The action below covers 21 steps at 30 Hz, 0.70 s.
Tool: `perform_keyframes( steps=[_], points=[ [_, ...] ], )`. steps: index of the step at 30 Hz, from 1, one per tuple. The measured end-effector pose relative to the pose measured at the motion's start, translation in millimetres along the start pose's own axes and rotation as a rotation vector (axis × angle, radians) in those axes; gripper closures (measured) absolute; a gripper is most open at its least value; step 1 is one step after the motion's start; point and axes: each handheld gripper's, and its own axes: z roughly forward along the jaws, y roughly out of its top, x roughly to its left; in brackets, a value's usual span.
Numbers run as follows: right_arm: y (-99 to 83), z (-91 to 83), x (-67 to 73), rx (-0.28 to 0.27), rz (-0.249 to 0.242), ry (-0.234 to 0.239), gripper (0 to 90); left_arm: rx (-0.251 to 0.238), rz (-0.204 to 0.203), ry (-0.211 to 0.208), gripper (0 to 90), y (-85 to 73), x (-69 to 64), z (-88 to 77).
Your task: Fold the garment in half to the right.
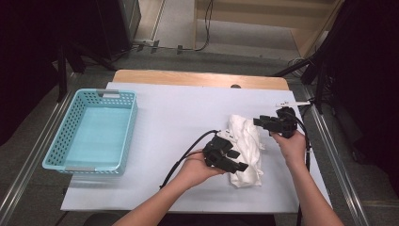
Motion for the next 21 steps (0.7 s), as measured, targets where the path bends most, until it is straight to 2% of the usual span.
perform_keyframes(
  steps=[3,6,9,12,15,17,19,20,21],
  points=[
    [-4.6,-6.7,1.3,-0.002,0.0,0.001,53.1,-0.011,0.0,0.007,42.2,-0.4,1.8,-2.6],
    [-11.2,-7.4,2.5,0.017,0.003,0.008,53.4,-0.011,0.002,0.015,39.8,-1.8,3.8,-4.2],
    [-15.9,-2.3,2.2,0.041,0.0,-0.004,53.4,-0.013,-0.001,0.023,39.5,-4.2,5.6,-6.1],
    [-17.6,5.3,0.0,0.062,0.026,0.01,53.4,-0.019,-0.01,0.018,39.5,-5.8,8.0,-8.8],
    [-18.8,11.6,2.0,0.082,0.018,0.001,53.6,-0.027,-0.022,0.024,39.5,-6.6,11.2,-10.8],
    [-19.8,16.4,0.3,0.091,0.033,0.009,55.3,-0.027,-0.025,0.026,39.5,-7.8,13.5,-11.3],
    [-21.2,21.9,-2.8,0.124,0.061,0.051,66.2,-0.022,-0.03,0.029,39.5,-8.8,15.3,-11.5],
    [-21.7,23.5,-3.2,0.14,0.058,0.049,75.3,-0.019,-0.03,0.034,39.5,-8.9,16.1,-11.8],
    [-21.5,24.0,-2.4,0.154,0.052,0.044,80.8,-0.016,-0.031,0.036,39.5,-9.1,17.0,-12.2]
  ],
)
